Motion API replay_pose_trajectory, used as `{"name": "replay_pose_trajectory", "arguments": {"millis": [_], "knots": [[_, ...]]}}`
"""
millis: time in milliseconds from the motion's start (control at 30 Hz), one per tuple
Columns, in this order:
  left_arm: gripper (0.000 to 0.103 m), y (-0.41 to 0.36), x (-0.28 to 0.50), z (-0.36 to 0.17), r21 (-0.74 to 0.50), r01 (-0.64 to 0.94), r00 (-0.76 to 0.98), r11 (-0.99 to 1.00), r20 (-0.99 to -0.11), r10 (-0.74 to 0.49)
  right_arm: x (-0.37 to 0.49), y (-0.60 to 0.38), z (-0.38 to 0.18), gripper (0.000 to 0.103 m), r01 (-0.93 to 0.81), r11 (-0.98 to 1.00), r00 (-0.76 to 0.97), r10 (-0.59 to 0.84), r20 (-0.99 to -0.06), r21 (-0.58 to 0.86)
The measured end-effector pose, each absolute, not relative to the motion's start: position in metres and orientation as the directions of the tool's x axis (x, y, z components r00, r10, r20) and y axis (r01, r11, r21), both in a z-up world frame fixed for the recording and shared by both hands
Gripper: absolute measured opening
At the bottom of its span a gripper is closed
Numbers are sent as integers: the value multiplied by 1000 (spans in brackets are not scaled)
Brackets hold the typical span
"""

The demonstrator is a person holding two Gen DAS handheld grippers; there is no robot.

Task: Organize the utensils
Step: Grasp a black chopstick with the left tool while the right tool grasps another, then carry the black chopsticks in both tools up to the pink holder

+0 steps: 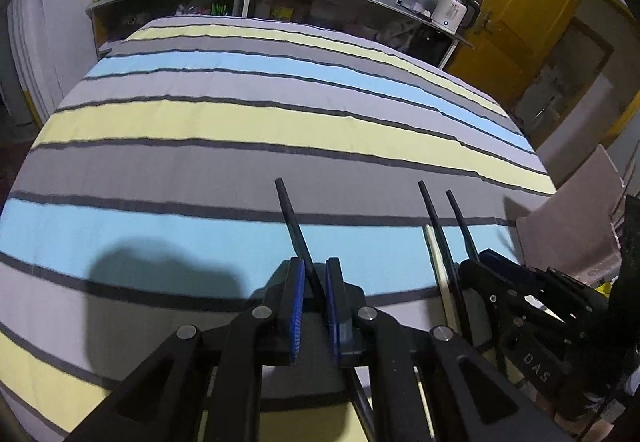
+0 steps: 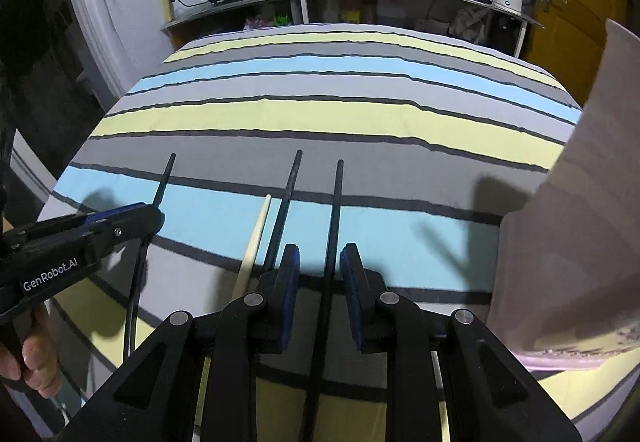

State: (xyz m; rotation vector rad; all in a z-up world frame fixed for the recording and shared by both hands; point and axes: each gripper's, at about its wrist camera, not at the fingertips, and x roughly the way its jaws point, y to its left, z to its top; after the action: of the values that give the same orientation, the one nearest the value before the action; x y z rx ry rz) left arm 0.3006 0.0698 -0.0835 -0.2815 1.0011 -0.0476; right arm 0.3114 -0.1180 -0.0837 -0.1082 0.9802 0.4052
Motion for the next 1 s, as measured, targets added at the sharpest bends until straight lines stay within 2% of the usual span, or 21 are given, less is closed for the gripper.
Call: {"name": "replay_pose_trajectory", "arguments": {"millis": [67,100,167,367,1000], "knots": [[10,66,304,-84,-229,-86,543,970,-827,-147,313,-115,-84,14,-384,920,491,272,-827,74],[10,64,305,-84,-216,-83,542,973,-829,-137,315,-114,-83,6,-384,920,490,269,-829,71],[9,63,307,-83,-199,-81,538,977,-834,-126,316,-115,-82,6,-382,920,479,280,-832,89],[7,69,297,-73,-254,-74,555,964,-814,-172,305,-119,-68,5,-399,909,485,324,-812,124],[5,52,229,48,-292,86,701,952,-661,-267,245,-158,37,5,-430,881,616,445,-650,197]]}}
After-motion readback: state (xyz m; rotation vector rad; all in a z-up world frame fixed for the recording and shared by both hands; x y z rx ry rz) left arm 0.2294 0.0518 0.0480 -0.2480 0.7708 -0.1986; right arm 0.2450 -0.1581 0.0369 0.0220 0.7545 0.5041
